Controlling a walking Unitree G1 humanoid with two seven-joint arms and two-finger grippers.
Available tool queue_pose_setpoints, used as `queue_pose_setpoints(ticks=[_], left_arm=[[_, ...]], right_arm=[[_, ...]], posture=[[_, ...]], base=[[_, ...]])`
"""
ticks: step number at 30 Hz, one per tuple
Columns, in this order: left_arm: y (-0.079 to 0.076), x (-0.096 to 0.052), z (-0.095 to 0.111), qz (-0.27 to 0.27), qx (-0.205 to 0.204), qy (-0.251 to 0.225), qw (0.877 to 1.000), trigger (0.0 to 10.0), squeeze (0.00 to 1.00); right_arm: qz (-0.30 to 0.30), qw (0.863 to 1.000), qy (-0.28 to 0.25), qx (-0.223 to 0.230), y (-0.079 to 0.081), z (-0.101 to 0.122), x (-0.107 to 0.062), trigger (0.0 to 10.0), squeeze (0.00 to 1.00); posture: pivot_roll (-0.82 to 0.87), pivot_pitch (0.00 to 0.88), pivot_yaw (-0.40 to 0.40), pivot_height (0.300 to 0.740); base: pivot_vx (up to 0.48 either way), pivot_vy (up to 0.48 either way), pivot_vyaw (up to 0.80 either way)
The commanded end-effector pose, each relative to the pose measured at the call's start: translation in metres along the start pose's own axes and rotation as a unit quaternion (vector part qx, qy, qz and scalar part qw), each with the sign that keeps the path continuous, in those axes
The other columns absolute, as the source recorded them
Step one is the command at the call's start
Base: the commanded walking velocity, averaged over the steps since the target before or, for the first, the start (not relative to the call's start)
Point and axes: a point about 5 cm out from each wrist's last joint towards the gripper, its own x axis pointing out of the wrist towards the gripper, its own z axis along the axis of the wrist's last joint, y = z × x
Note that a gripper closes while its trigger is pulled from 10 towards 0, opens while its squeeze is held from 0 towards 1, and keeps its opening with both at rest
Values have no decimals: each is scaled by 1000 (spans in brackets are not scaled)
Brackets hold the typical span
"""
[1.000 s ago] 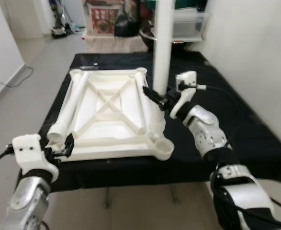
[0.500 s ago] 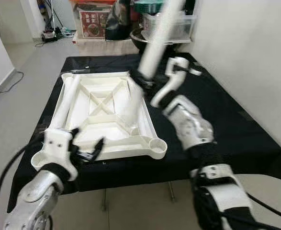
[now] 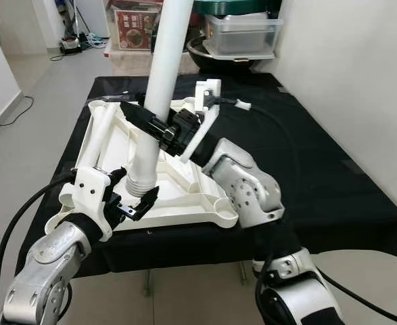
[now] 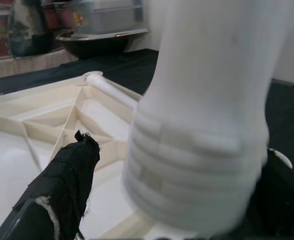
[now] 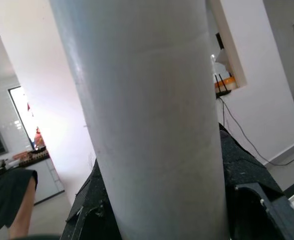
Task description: Building children table
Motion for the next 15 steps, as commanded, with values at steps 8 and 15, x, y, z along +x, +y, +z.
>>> queue_pose_setpoints(ticks=[8, 15], left_arm=[[-6, 11, 1, -19, -7, -18, 1000, 0, 0], [-14, 7, 1, -41, 2, -30, 999, 0, 0]], right_arm=[[17, 1000, 16, -2, 10, -4, -4, 10000, 0], [8, 1000, 23, -2, 8, -6, -6, 10000, 0]], posture=[[98, 0, -63, 740], [99, 0, -66, 740]], base=[[0, 0, 0], [0, 0, 0]])
